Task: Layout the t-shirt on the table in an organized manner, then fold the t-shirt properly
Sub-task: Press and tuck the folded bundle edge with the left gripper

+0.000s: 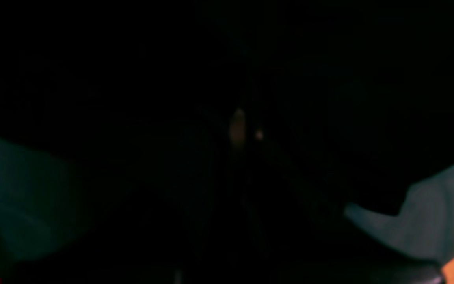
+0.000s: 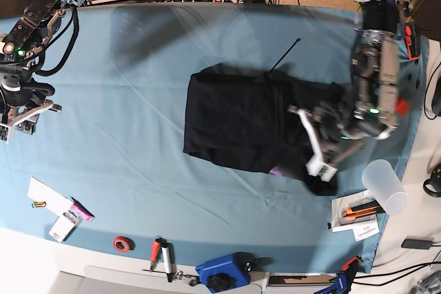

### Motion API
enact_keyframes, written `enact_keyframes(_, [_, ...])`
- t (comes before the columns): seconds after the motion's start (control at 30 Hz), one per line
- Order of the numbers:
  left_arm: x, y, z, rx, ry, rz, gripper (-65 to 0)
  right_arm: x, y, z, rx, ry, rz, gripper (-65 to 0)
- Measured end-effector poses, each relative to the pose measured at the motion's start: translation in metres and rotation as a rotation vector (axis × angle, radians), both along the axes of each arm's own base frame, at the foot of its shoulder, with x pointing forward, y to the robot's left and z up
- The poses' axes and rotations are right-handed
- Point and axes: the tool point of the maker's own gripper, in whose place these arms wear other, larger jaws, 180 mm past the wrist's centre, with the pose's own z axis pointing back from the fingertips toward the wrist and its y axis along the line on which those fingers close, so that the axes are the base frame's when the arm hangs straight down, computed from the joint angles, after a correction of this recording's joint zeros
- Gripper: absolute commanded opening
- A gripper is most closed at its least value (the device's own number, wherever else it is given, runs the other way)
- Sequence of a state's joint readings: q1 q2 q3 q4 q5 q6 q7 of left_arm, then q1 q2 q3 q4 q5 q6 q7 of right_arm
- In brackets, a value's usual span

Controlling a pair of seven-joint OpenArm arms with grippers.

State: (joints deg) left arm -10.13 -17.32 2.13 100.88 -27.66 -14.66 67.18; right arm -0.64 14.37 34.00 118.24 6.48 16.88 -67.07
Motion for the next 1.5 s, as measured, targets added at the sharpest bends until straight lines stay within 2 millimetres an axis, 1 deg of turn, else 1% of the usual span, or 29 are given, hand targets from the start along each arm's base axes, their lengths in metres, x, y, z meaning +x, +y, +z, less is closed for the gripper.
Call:
enact_keyframes(0.2, [0.001,-0.066,0.006,0.097,-0.098,-0.049,-65.0,0.0,0.001,-0.002,0.009,-0.002,-0.003,-45.4])
enact_keyframes(0.27, [0.005,-0.085,0.013,0.129,-0.135,-0.056,-65.0,0.0,0.002,-0.002,0.011,-0.003,0.0,-45.4])
enact_keyframes(0.37, [0.018,-0.106,0.034,0.17,-0.219,-0.033,-65.0,0.0,0.002,-0.002,0.01,-0.002,-0.001,-45.4])
enact_keyframes(0.43, [0.019,-0.117,0.042,0.168,-0.246,-0.035,-65.0,0.0,0.002,-0.002,0.011,-0.003,0.0,-45.4])
enact_keyframes(0.47, [0.018,-0.122,0.041,0.165,-0.243,-0.045,-65.0,0.0,0.002,-0.002,0.011,-0.002,0.0,-45.4])
enact_keyframes(0.6, [0.005,-0.14,0.026,0.172,-0.204,-0.104,-65.0,0.0,0.002,-0.002,0.011,-0.002,-0.001,-45.4])
enact_keyframes(0.67, [0.001,-0.145,0.023,0.175,-0.197,-0.121,-65.0,0.0,0.002,-0.002,0.011,-0.002,0.0,-45.4])
enact_keyframes(0.87, [-0.017,-0.146,0.004,0.174,-0.146,-0.131,-65.0,0.0,0.002,-0.002,0.011,-0.002,0.0,-45.4])
enact_keyframes(0.9, [-0.018,-0.149,0.004,0.172,-0.157,-0.15,-59.6,0.0,0.002,-0.002,0.011,-0.002,-0.001,-45.4])
enact_keyframes(0.97, [-0.014,-0.152,0.01,0.148,-0.185,-0.151,-42.7,0.0,0.002,-0.002,0.011,-0.003,0.0,-45.4])
enact_keyframes(1.0, [-0.011,-0.154,0.013,0.14,-0.206,-0.151,-36.5,0.0,0.002,-0.002,0.011,-0.003,0.0,-45.4])
enact_keyframes(1.03, [-0.011,-0.156,0.015,0.131,-0.212,-0.151,-32.5,0.0,0.002,-0.002,0.011,-0.002,0.0,-45.4])
enact_keyframes(1.07, [-0.011,-0.158,0.016,0.129,-0.214,-0.151,-30.9,0.0,0.002,-0.002,0.011,-0.002,-0.001,-45.4])
enact_keyframes(1.17, [-0.017,-0.165,0.02,0.126,-0.174,-0.152,-31.1,0.0,0.002,-0.002,0.011,-0.002,0.0,-45.4])
enact_keyframes(1.2, [-0.02,-0.168,0.026,0.121,-0.161,-0.151,-31.1,0.0,0.002,-0.002,0.011,-0.002,0.0,-45.4])
enact_keyframes(1.23, [-0.019,-0.174,0.039,0.098,-0.18,-0.149,-31.1,0.0,0.002,-0.002,0.011,-0.003,0.0,-45.4])
enact_keyframes(1.3, [-0.016,-0.187,0.072,0.028,-0.263,-0.147,-31.1,0.0,0.002,-0.002,0.011,-0.002,-0.001,-45.4])
enact_keyframes(1.33, [-0.016,-0.19,0.085,0.001,-0.296,-0.147,-31.1,0.0,0.001,-0.002,0.009,-0.002,-0.002,-45.4])
enact_keyframes(1.37, [-0.016,-0.191,0.093,-0.014,-0.317,-0.146,-31.1,0.0,0.002,-0.002,0.01,-0.003,-0.001,-45.4])
enact_keyframes(1.43, [-0.014,-0.185,0.095,0.011,-0.333,-0.132,-31.1,0.0,0.002,-0.002,0.011,-0.003,-0.001,-45.4])
enact_keyframes(1.5, [-0.008,-0.166,0.089,0.091,-0.347,-0.069,-31.1,0.0,0.002,-0.002,0.011,-0.003,0.0,-45.4])
